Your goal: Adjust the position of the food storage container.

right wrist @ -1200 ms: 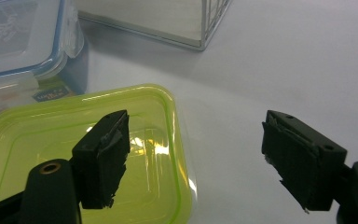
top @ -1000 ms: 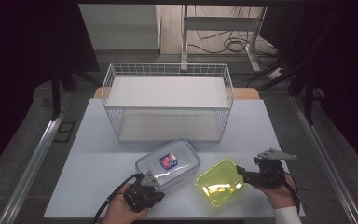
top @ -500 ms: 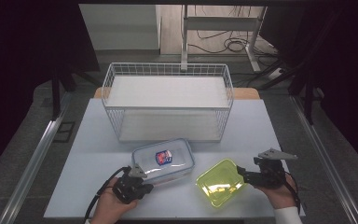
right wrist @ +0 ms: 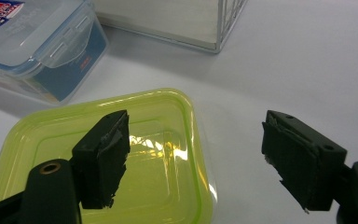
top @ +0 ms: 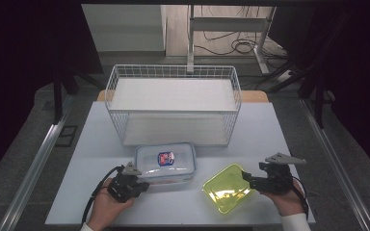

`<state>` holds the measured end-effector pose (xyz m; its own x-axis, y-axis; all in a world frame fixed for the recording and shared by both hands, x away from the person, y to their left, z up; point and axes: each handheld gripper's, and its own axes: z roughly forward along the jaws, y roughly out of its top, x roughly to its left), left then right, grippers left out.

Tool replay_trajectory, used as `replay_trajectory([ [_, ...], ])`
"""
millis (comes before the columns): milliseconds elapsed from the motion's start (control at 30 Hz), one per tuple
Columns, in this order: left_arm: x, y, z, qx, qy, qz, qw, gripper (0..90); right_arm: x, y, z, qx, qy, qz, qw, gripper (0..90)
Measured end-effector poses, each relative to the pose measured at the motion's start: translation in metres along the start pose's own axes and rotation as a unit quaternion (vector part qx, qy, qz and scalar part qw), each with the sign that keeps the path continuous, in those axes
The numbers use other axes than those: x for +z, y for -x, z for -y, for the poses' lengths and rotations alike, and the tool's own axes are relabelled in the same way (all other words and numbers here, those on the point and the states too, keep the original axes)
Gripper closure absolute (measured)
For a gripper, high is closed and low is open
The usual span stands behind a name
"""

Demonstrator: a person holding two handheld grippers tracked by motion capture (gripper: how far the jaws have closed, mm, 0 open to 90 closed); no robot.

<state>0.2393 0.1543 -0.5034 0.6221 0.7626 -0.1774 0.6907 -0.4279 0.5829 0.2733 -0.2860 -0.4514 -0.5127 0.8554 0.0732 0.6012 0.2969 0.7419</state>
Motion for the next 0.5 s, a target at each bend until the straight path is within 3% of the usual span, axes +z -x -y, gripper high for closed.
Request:
replay_trajectory([
  [500,0.0013,-0.0111,0.0004,-0.017,0.01,-0.012,0.9997,90.0,0.0005,-0.0013,0.0001,-0.012,-0.003,0.0,0.9999,23.9],
])
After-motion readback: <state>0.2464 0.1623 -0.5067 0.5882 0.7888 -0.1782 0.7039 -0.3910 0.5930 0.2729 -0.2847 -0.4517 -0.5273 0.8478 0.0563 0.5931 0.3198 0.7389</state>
